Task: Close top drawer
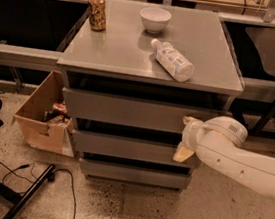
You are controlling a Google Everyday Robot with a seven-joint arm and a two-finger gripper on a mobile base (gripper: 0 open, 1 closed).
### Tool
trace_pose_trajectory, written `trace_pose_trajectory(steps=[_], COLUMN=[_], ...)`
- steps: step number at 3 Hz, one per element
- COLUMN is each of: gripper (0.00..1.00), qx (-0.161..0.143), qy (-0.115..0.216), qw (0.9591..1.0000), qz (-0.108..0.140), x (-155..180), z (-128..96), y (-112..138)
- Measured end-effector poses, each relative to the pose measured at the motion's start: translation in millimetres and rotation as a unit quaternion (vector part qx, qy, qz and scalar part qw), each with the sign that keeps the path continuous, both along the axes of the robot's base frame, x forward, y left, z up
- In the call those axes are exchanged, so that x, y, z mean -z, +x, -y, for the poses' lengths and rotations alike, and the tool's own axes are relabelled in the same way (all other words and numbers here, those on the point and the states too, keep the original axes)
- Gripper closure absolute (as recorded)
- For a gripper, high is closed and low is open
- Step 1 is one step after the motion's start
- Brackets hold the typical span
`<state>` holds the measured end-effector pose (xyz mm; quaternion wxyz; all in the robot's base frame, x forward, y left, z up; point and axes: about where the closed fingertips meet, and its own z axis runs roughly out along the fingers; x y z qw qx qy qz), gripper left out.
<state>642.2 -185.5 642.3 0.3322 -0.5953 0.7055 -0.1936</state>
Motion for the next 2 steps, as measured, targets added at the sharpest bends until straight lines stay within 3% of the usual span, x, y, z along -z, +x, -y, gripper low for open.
trace_pose_trajectory(steps=[1,2], gripper=[0.16,0.4], qx=[0.0,0.0], qy=[0.0,0.0], qw=[1.0,1.0], qz=[0.0,0.0], x=[0.0,-0.1], z=[0.0,0.7], y=[-0.2,-3.0])
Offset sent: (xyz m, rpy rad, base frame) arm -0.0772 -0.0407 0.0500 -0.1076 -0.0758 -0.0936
